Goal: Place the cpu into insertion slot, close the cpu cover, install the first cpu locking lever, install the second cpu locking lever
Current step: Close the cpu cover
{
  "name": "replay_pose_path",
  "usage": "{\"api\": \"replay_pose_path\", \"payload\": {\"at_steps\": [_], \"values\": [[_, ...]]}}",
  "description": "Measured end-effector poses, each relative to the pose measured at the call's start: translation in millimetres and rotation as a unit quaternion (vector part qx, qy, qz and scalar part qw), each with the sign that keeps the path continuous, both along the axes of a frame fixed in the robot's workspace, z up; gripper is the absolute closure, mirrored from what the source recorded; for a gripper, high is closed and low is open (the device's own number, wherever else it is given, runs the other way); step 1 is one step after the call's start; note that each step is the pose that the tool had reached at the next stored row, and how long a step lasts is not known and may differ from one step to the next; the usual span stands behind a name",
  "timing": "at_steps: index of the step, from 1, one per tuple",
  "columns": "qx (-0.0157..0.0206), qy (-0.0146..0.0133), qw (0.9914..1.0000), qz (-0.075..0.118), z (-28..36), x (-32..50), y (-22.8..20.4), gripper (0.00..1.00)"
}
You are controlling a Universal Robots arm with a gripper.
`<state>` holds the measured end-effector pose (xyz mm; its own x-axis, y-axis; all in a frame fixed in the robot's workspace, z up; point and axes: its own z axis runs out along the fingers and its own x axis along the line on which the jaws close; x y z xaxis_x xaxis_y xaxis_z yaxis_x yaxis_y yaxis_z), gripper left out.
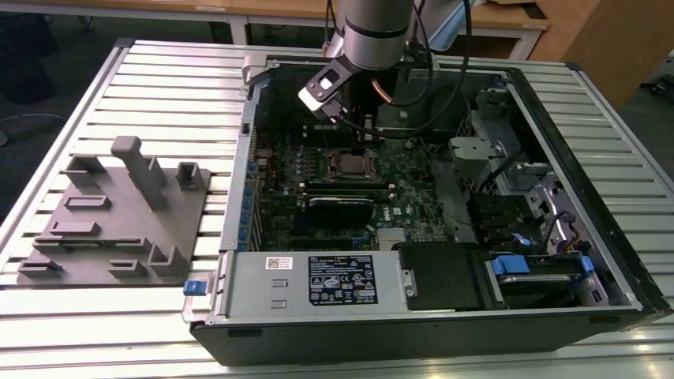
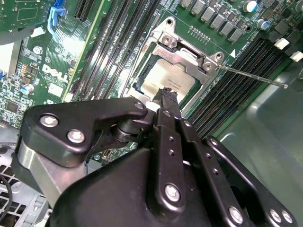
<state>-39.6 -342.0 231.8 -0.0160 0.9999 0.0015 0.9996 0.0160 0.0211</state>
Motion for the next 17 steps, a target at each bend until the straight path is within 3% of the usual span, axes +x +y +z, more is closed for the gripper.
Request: {"api": "replay_pose_path", "payload": {"at_steps": [17], "values": [[0.0000, 0.0000, 0.99997, 0.008, 0.0, 0.0, 0.0, 0.89]]}}
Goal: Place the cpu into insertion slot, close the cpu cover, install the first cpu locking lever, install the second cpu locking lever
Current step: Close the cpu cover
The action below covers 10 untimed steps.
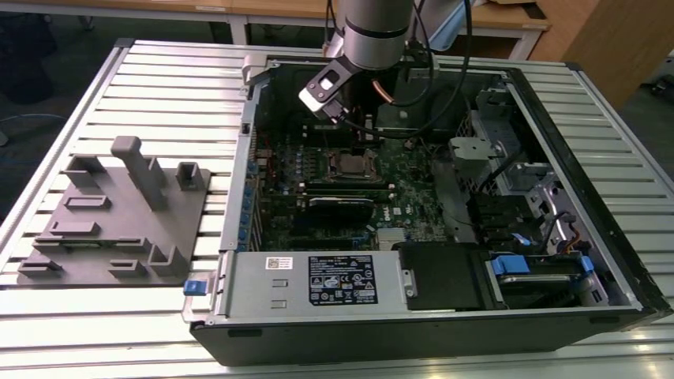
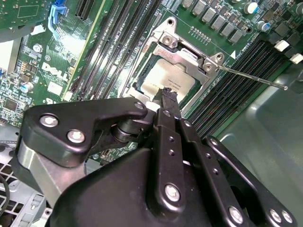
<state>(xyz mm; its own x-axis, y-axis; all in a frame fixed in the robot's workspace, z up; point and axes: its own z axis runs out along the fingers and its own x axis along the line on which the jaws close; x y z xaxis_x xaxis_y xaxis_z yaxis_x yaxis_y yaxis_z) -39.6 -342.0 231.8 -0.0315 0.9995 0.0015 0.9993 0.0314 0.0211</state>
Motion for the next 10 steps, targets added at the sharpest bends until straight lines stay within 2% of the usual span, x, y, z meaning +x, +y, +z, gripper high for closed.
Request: {"api": "replay_pose_path", "payload": {"at_steps": [6, 10], "values": [[0.0000, 0.0000, 0.99988, 0.016, 0.0, 0.0, 0.0, 0.89], [0.0000, 0.0000, 0.99929, 0.038, -0.1, 0.0, 0.0, 0.89]]}}
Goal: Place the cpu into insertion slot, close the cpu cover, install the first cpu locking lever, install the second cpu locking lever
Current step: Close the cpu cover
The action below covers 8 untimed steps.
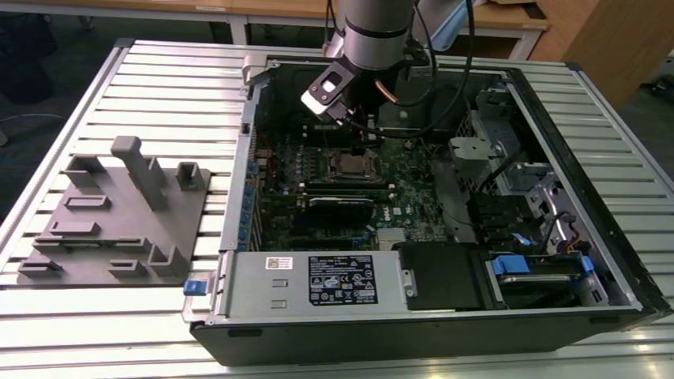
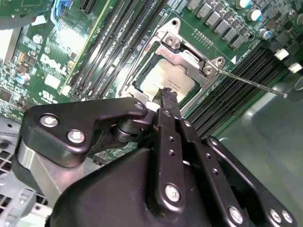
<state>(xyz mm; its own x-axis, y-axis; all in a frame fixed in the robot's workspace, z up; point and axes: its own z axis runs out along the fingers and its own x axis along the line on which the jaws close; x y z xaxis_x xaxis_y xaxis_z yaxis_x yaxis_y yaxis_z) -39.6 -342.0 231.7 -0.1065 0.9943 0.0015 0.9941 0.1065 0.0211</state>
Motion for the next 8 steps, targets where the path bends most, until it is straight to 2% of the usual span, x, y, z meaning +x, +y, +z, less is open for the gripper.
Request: {"api": "replay_pose_path", "payload": {"at_steps": [3, 8], "values": [[0.0000, 0.0000, 0.99989, 0.015, 0.0, 0.0, 0.0, 0.89], [0.0000, 0.0000, 0.99984, 0.018, 0.0, 0.0, 0.0, 0.89]]}}
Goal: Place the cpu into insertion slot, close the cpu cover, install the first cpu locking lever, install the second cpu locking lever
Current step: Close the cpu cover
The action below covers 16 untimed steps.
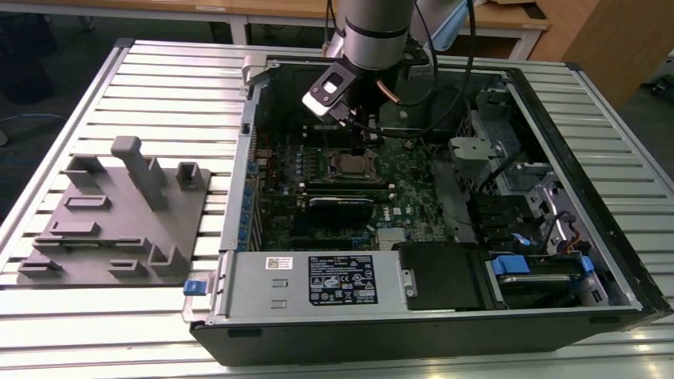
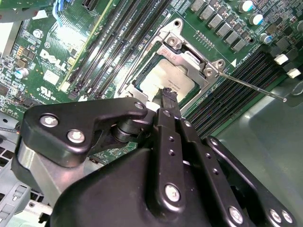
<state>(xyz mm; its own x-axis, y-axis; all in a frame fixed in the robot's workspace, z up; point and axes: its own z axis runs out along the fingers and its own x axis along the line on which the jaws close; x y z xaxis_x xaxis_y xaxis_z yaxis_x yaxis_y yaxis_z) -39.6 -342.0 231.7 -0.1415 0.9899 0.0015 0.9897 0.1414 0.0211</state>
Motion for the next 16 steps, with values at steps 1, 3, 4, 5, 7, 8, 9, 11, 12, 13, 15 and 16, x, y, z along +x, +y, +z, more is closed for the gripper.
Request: {"api": "replay_pose_path", "payload": {"at_steps": [1, 3, 4, 5, 7, 8, 9, 11, 12, 13, 15, 16], "values": [[0.0000, 0.0000, 1.00000, 0.000, 0.0, 0.0, 0.0, 0.89], [0.0000, 0.0000, 1.00000, 0.000, 0.0, 0.0, 0.0, 0.89], [0.0000, 0.0000, 1.00000, 0.000, 0.0, 0.0, 0.0, 0.89], [0.0000, 0.0000, 1.00000, 0.000, 0.0, 0.0, 0.0, 0.89], [0.0000, 0.0000, 1.00000, 0.000, 0.0, 0.0, 0.0, 0.89], [0.0000, 0.0000, 1.00000, 0.000, 0.0, 0.0, 0.0, 0.89], [0.0000, 0.0000, 1.00000, 0.000, 0.0, 0.0, 0.0, 0.89], [0.0000, 0.0000, 1.00000, 0.002, 0.0, 0.0, 0.0, 0.89], [0.0000, 0.0000, 0.99997, 0.007, -0.1, 0.0, 0.0, 0.89], [0.0000, 0.0000, 0.99990, 0.014, -0.1, 0.0, 0.0, 0.89], [0.0000, 0.0000, 0.99955, 0.030, -0.3, 0.0, 0.0, 0.89], [0.0000, 0.0000, 0.99925, 0.039, -0.4, 0.0, 0.0, 0.89]]}}
